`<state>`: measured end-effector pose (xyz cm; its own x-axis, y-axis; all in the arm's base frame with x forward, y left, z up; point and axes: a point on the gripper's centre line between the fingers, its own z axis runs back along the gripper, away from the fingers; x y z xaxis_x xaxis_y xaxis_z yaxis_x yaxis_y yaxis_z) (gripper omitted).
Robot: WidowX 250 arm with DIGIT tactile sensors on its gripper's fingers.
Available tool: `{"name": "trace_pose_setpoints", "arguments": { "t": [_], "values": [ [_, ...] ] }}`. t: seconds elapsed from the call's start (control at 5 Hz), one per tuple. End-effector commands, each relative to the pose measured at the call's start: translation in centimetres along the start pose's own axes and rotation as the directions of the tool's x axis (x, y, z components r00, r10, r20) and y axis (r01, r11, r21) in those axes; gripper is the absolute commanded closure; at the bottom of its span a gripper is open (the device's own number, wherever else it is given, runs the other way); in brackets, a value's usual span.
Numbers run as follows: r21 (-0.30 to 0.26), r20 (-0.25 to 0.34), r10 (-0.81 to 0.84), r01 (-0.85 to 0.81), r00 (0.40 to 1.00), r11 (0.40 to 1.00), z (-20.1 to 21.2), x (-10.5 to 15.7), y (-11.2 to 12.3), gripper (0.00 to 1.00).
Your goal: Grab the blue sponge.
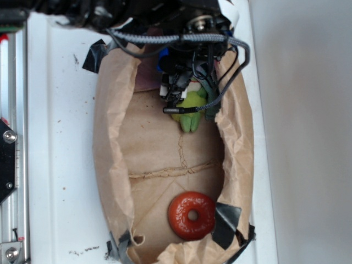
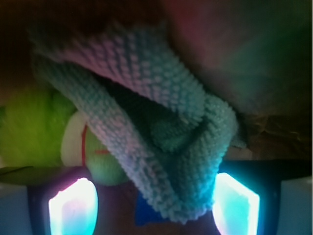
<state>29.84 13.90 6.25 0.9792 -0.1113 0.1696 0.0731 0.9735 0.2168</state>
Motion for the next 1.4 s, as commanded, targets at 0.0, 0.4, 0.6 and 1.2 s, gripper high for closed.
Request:
{"name": "trace_pose_setpoints", "arguments": {
  "t": [0.0,0.4,0.6,1.2],
  "values": [
    [0.157,0.040,-0.047,0.040,0.998,0.987,0.2,-0.2,-0.9,0.00],
    [0.214,0.050,-0.072,0.060,0.996,0.975,-0.9,-1.0,-2.0,0.00],
    [0.211,0.050,-0.067,0.055,0.996,0.976,-1.1,-0.8,-2.2,0.00],
    [0.213,0.038,0.005,-0.013,0.999,0.977,-0.9,0.9,-2.1,0.01]
  ]
}}
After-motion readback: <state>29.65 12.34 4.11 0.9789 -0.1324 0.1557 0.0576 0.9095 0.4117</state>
